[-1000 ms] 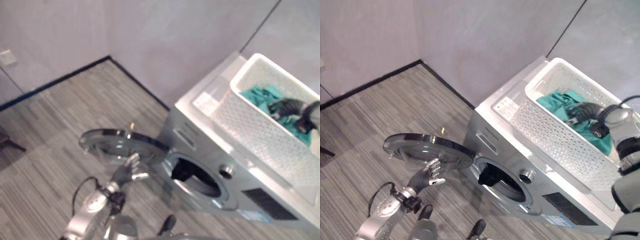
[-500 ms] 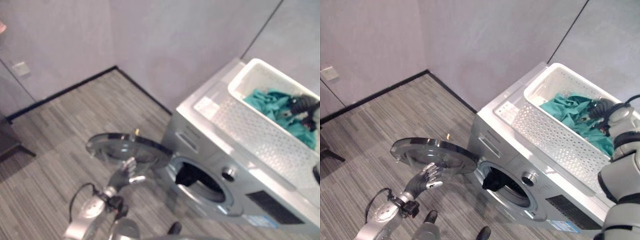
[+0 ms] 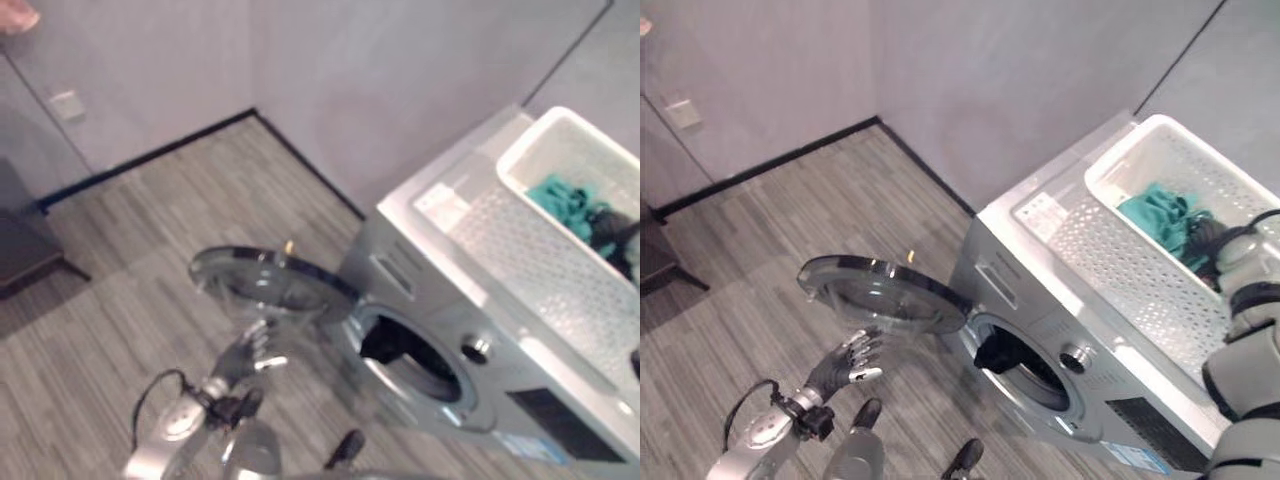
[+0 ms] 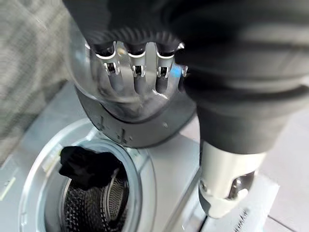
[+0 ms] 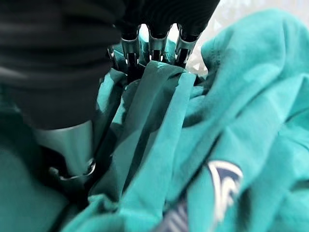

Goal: Grab the laundry basket,head to the washer,open it,put in the laundry and shut it.

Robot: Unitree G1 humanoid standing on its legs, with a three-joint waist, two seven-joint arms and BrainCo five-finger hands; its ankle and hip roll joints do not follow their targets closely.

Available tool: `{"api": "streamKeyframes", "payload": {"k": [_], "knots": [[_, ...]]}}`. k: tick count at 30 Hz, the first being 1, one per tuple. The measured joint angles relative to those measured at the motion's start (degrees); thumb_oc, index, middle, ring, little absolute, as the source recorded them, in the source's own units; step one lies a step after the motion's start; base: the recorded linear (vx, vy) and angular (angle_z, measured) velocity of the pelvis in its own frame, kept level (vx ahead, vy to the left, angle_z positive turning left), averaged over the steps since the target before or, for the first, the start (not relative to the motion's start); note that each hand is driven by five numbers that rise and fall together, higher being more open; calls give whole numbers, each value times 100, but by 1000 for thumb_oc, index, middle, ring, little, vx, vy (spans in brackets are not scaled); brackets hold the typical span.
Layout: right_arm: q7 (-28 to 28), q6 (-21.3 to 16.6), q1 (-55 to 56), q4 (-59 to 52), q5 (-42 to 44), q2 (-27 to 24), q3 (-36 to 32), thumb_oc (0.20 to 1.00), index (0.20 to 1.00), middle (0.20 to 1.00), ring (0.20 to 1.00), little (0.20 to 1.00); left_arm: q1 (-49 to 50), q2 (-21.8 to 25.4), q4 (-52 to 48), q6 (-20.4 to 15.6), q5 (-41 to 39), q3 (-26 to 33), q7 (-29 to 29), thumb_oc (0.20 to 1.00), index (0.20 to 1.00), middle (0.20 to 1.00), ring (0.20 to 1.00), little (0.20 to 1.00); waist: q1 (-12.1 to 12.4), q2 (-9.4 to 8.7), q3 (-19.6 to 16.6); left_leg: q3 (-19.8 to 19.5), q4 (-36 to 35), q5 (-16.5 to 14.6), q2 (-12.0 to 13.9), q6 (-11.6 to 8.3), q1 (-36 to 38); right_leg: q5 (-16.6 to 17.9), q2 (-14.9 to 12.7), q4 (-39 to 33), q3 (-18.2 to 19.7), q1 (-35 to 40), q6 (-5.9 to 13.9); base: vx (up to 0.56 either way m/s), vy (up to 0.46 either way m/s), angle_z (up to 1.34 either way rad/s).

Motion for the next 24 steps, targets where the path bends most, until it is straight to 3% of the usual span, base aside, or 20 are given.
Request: {"api": "streamKeyframes", "payload": {"k": [2, 13, 24], "knots": [[62, 21, -32, -50, -1, -210, 12, 200, 200, 200, 200, 200, -98, 18, -1, 1, -2, -2, 7, 1000, 1000, 1000, 1000, 1000, 8, 46, 69, -115, 19, 33, -24, 20, -228, -27, -18, 0, -118, -148, 38, -6, -2, 22], [69, 234, -162, -523, -212, -576, 91, 200, 200, 200, 200, 200, -210, -21, -5, -7, -19, 5, 14, 1000, 1000, 1000, 1000, 1000, 9, 185, 183, -235, 5, 85, -43, -3, -157, 11, -1, 1, -231, -35, 18, 11, 4, 7], [-250, -100, -202, -286, -215, -348, -144, 200, 200, 200, 200, 200, -535, -88, -6, -23, -106, 60, 108, 1000, 1000, 1000, 1000, 1000, -9, 201, 171, -204, -4, 79, -54, 5, 21, 26, -5, 3, -190, 119, 16, 2, 5, -1]]}}
